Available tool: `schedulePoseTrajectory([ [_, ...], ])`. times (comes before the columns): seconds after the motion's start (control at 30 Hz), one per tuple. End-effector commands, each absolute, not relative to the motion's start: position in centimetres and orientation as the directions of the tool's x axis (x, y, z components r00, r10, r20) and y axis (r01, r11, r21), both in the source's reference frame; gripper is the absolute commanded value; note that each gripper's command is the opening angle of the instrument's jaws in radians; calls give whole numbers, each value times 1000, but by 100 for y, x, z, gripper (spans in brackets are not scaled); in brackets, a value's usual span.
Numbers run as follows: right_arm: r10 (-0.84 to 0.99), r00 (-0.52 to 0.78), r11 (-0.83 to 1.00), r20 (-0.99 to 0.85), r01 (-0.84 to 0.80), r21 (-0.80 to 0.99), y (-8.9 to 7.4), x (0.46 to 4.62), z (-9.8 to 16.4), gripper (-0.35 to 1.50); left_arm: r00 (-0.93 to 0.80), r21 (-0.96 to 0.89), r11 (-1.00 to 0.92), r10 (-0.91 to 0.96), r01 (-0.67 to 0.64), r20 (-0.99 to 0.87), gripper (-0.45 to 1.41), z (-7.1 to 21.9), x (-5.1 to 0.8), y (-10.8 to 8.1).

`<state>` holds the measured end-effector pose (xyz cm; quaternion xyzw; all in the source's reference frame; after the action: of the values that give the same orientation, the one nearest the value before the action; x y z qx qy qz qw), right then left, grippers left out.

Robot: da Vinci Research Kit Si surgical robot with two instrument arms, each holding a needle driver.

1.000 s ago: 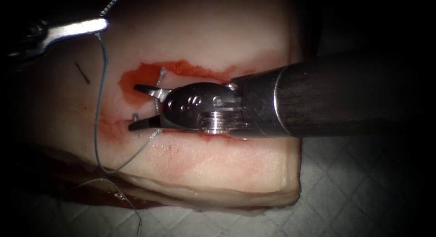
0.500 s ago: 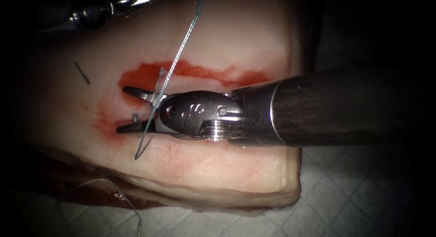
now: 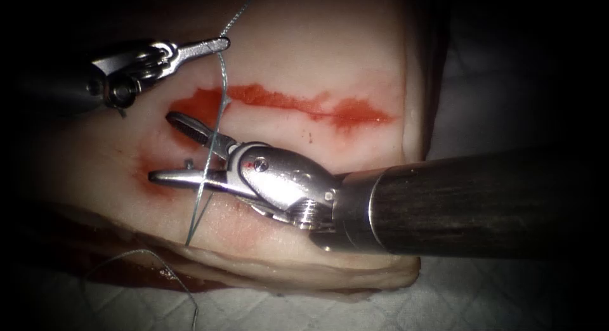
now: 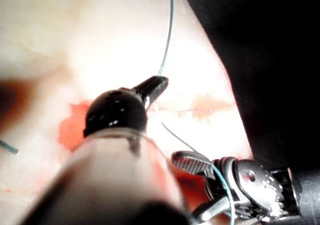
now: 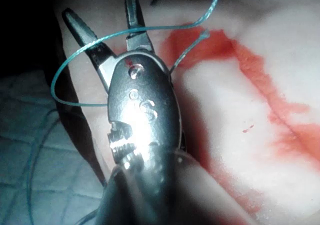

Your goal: Wound Closure

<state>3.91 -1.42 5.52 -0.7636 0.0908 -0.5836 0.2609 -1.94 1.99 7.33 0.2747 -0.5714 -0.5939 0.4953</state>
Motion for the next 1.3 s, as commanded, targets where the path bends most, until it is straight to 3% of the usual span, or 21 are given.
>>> schedulePoseTrajectory([
  [0.03, -473, 334, -832, 816, 137, -538, -149, 407, 553, 69, -364, 950, 138, -900, 279, 238, -45, 744, -197, 195],
  [0.27, -496, 365, -816, 788, 116, -567, -150, 409, 550, 88, -386, 943, 105, -894, 314, 228, -45, 759, -167, 148],
  [0.43, -505, 390, -768, 770, 204, -607, -141, 407, 543, 98, -388, 934, 96, -891, 345, 235, -45, 744, -147, 106],
  [0.67, -500, 403, -690, 767, 350, -634, -120, 405, 530, 98, -376, 924, 119, -889, 363, 262, -45, 699, -145, 83],
  [0.8, -500, 409, -633, 763, 429, -645, -116, 408, 527, 86, -374, 920, 164, -877, 355, 301, -45, 672, -155, 78],
  [1.03, -526, 231, -576, 818, 611, -543, -116, 406, 529, 86, -372, 894, 266, -837, 361, 400, -45, 641, -163, 77],
  [1.07, -532, 223, -548, 817, 645, -533, -117, 403, 533, 86, -339, 853, 342, -809, 394, 480, -45, 637, -161, 79],
  [1.3, -540, 237, -499, 808, 682, -534, -119, 389, 541, 86, -339, 821, 355, -782, 448, 523, -45, 635, -153, 85],
])
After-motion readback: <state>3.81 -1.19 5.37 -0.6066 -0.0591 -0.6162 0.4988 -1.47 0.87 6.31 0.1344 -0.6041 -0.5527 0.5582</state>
